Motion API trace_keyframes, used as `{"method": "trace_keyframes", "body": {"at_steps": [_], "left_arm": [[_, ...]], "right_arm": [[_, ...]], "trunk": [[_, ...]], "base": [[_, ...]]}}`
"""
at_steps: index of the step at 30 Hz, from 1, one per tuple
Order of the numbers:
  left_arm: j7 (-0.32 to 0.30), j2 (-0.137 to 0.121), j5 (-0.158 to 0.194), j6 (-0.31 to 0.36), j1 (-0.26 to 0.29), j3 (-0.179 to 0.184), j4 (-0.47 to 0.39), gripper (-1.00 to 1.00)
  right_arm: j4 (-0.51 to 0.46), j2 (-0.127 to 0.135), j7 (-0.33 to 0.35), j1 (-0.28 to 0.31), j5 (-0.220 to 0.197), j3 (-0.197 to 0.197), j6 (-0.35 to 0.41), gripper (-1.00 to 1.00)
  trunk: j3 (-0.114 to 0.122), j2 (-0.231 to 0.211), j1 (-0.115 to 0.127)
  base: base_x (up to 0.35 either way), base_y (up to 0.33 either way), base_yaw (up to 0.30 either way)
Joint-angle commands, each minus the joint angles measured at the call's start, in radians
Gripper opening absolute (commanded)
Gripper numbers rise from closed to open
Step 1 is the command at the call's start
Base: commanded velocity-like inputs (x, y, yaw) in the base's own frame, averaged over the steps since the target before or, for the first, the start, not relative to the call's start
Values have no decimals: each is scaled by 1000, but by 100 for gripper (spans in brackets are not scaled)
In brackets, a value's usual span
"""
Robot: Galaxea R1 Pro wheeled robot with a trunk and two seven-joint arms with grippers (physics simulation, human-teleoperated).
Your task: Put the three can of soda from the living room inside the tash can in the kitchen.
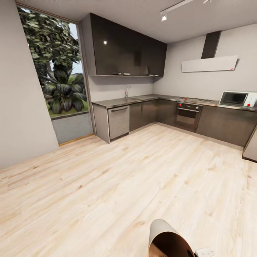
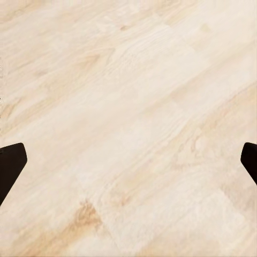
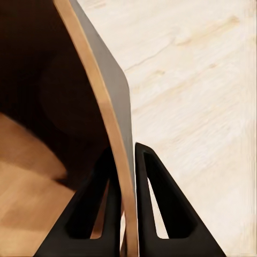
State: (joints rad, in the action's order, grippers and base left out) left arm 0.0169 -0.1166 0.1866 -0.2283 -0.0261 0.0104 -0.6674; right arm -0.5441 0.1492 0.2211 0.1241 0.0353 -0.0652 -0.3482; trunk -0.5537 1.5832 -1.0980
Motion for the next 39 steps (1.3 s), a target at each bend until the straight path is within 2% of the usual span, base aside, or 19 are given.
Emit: {"method": "trace_keyframes", "body": {"at_steps": [1,6,16,39], "left_arm": [[0,0,0,0,0,0,0,100],[0,0,0,0,0,1,0,100],[1,1,1,-31,0,2,0,100],[2,2,1,-34,0,2,0,100]], "right_arm": [[-1,0,12,0,-4,-10,-1,-100],[0,0,16,-1,-3,-37,-4,-100],[19,0,17,-1,-4,-45,-5,-100],[20,-6,8,-1,-3,-47,-3,-100]], "trunk": [[3,-7,4],[19,-42,23],[19,-42,23],[19,-42,23]], "base": [[0,0,0],[0,0,0],[0,0,0],[0,0,0]]}}
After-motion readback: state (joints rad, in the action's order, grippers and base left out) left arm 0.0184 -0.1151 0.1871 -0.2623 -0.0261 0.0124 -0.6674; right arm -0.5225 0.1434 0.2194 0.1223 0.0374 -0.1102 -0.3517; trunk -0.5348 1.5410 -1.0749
